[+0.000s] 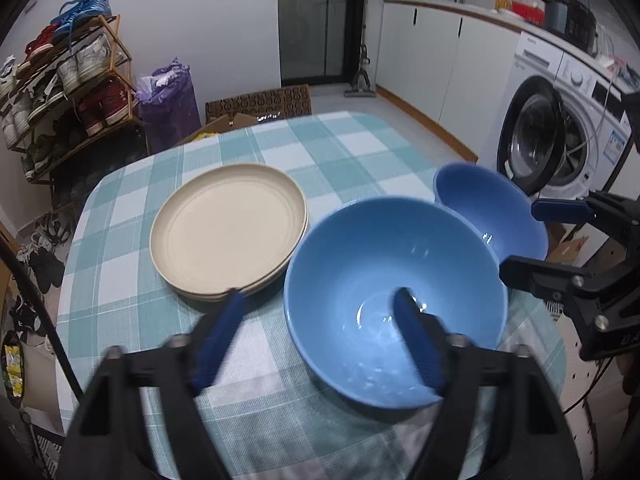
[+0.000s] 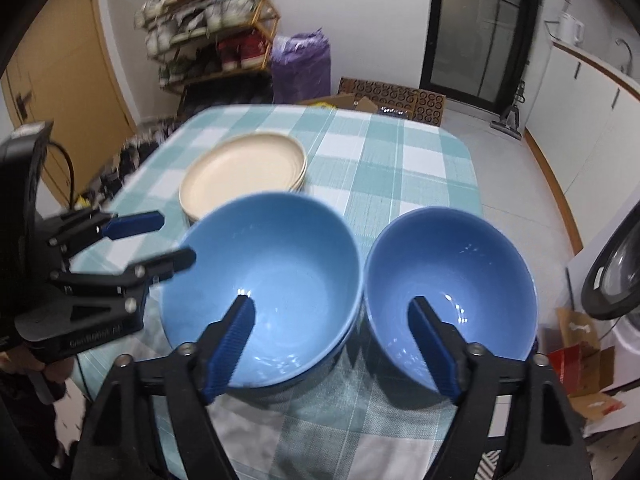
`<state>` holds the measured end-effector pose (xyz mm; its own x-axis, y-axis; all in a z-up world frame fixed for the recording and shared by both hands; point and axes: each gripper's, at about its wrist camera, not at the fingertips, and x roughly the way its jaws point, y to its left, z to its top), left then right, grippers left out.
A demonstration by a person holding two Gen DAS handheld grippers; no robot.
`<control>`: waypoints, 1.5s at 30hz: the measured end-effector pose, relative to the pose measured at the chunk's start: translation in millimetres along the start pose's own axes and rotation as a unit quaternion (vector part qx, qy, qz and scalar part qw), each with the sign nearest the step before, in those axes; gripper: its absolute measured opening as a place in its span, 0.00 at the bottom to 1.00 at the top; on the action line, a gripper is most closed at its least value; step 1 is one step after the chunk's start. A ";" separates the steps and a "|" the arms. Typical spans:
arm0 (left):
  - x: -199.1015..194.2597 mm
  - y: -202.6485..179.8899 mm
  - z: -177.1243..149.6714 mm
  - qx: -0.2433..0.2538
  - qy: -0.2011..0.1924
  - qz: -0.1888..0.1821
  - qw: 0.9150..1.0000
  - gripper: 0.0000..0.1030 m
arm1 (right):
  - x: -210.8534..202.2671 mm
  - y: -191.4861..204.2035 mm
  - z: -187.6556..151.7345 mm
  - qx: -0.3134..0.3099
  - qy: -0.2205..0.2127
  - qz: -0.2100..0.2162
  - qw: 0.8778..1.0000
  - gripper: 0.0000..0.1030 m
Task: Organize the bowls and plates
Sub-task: 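Lower the light blue bowl onto the table and open both tools, then move both tools to the rim of the darker blue bowl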
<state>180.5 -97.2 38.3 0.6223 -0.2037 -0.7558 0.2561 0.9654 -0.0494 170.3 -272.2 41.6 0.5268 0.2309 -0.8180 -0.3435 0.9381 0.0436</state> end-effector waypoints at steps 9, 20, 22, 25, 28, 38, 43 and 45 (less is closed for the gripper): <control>-18.0 -7.4 25.6 -0.012 -0.030 -0.039 0.999 1.00 | -34.4 -26.5 10.7 0.037 -0.042 -0.010 0.998 0.99; -23.7 -34.8 54.8 0.021 -0.046 -0.048 0.998 1.00 | -73.2 -60.4 12.2 0.075 -0.070 -0.038 0.994 0.99; -21.5 -41.2 60.0 0.028 -0.046 -0.051 0.997 1.00 | -79.3 -68.1 11.4 0.084 -0.073 -0.047 0.993 0.99; -17.1 -49.3 66.2 0.037 -0.044 -0.053 0.997 1.00 | -84.5 -79.6 9.8 0.095 -0.074 -0.055 0.991 0.99; -10.8 -55.6 72.0 0.042 -0.040 -0.055 0.997 1.00 | -88.1 -90.7 7.1 0.107 -0.073 -0.064 0.990 0.99; 13.1 -75.8 86.0 0.065 -0.024 -0.049 0.996 1.00 | -83.7 -119.2 0.3 0.143 -0.064 -0.082 0.984 0.99; 31.3 -83.7 90.8 0.075 -0.009 -0.051 0.996 1.00 | -72.3 -131.7 -4.6 0.158 -0.055 -0.088 0.982 0.99; 38.2 -86.7 92.3 0.077 -0.003 -0.051 0.996 1.00 | -68.0 -137.1 -6.5 0.164 -0.052 -0.088 0.981 0.99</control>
<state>250.3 -203.7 73.9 0.5908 -0.3009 -0.7486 0.4288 0.9030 -0.0245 176.5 -418.2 87.5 0.6382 0.0680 -0.7669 0.0189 0.9944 0.1040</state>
